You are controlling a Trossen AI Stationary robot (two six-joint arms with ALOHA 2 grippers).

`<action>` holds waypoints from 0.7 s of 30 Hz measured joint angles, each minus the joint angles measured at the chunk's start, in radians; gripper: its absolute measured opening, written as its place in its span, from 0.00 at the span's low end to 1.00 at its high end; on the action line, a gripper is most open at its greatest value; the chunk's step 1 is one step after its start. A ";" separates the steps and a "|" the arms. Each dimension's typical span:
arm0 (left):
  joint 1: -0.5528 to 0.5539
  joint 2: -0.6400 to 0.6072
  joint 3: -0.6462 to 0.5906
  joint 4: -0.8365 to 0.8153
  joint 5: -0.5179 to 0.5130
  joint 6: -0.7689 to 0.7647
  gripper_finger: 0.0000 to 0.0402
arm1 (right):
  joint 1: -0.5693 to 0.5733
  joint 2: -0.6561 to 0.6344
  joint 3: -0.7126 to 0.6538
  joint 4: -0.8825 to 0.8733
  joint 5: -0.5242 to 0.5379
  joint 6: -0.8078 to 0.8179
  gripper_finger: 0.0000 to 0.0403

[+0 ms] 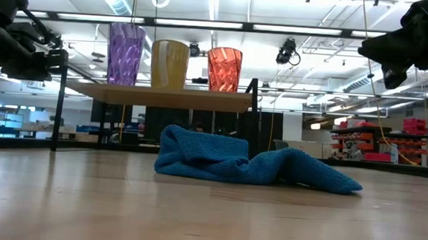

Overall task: Stack small to large cups/mugs on shelf
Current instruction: Return to Home Position

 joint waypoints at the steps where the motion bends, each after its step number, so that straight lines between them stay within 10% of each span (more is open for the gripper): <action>1: 0.000 0.000 0.000 0.000 0.000 0.000 0.22 | 0.000 0.000 0.000 0.000 0.000 0.000 0.18; 21: 0.000 0.000 0.000 0.000 0.000 0.000 0.22 | 0.000 0.000 0.000 0.000 0.000 0.000 0.18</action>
